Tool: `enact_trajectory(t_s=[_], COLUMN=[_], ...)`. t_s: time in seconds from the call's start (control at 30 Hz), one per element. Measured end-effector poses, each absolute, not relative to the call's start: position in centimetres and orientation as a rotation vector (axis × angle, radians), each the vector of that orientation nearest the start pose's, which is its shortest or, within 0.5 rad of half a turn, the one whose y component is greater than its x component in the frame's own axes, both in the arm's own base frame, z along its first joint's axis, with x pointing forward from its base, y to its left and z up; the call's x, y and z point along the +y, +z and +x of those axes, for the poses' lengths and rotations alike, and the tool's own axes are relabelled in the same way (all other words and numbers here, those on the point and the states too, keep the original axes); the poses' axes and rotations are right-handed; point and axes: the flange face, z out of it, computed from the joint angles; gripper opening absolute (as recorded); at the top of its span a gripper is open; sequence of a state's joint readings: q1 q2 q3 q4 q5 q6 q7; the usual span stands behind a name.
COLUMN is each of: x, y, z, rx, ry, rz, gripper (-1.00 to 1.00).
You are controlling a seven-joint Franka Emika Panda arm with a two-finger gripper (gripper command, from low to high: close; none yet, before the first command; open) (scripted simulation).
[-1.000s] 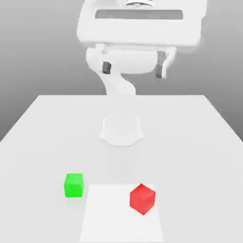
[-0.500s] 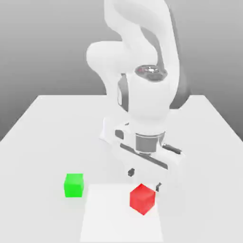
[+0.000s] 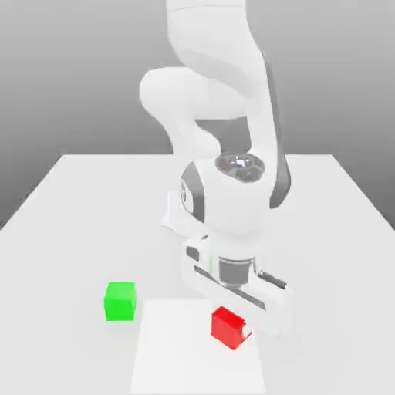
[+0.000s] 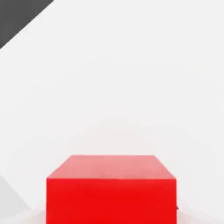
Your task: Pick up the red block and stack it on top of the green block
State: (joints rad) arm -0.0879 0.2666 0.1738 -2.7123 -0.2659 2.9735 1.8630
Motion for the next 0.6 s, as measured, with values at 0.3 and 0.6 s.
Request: enact_trajectory(t_s=[0.3,0.6], x=[5.8,-6.4], y=[19.7,22.7], z=[39.2,36.3], rx=[2.161,2.798], ry=[-0.006,-0.019], rz=[-2.267,-1.480], gripper=[-1.00,-1.00])
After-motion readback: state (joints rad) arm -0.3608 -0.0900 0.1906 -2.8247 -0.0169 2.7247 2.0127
